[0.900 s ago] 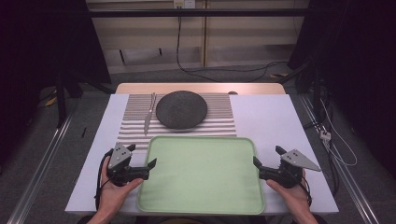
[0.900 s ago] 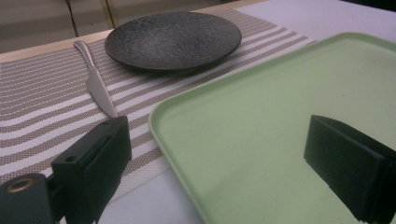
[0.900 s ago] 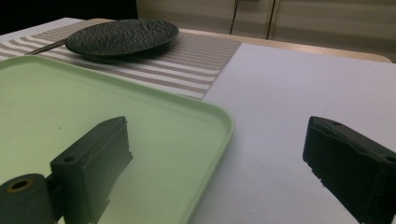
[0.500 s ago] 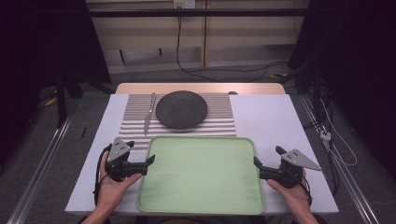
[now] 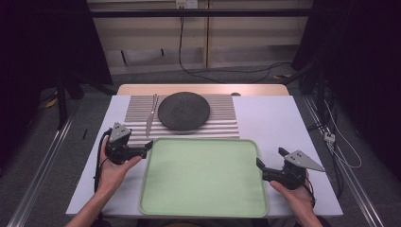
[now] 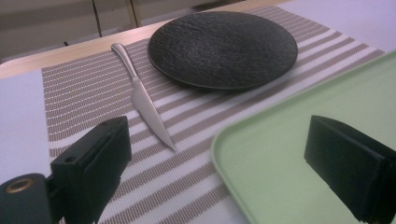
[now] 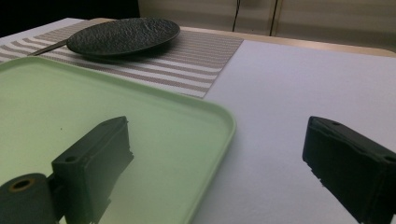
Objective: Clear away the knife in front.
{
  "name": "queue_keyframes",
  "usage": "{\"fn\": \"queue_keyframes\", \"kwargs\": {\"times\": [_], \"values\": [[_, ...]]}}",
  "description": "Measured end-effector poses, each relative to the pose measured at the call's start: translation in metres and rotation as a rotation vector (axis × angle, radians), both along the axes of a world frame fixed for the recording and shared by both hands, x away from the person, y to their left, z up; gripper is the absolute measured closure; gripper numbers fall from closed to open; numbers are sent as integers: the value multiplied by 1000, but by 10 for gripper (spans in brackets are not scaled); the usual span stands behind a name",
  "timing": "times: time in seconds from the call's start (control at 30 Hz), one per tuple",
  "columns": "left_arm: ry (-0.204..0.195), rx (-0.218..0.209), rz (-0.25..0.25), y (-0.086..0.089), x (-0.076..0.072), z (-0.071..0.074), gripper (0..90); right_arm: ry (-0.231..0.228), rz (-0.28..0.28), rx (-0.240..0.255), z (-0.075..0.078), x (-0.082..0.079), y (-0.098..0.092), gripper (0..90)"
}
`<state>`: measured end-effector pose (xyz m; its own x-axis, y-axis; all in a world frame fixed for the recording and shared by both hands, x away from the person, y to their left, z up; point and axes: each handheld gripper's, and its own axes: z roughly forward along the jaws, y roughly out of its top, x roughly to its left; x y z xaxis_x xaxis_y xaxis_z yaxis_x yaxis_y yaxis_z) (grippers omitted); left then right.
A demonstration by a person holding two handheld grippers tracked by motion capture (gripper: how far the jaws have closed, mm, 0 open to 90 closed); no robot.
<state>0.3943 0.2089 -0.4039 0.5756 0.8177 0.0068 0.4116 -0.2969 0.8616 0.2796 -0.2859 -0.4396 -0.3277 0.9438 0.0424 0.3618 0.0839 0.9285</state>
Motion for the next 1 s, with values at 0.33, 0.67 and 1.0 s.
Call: {"fn": "queue_keyframes", "kwargs": {"times": [0.33,0.67,1.0], "values": [[16,30,47,-7,39,11,79,-2,9,6,0,1,-1,78],[87,77,69,-19,84,8,87,13,21,13,-2,3,-2,76],[116,126,81,-31,125,13,106,17,23,10,-2,3,-2,78]]}}
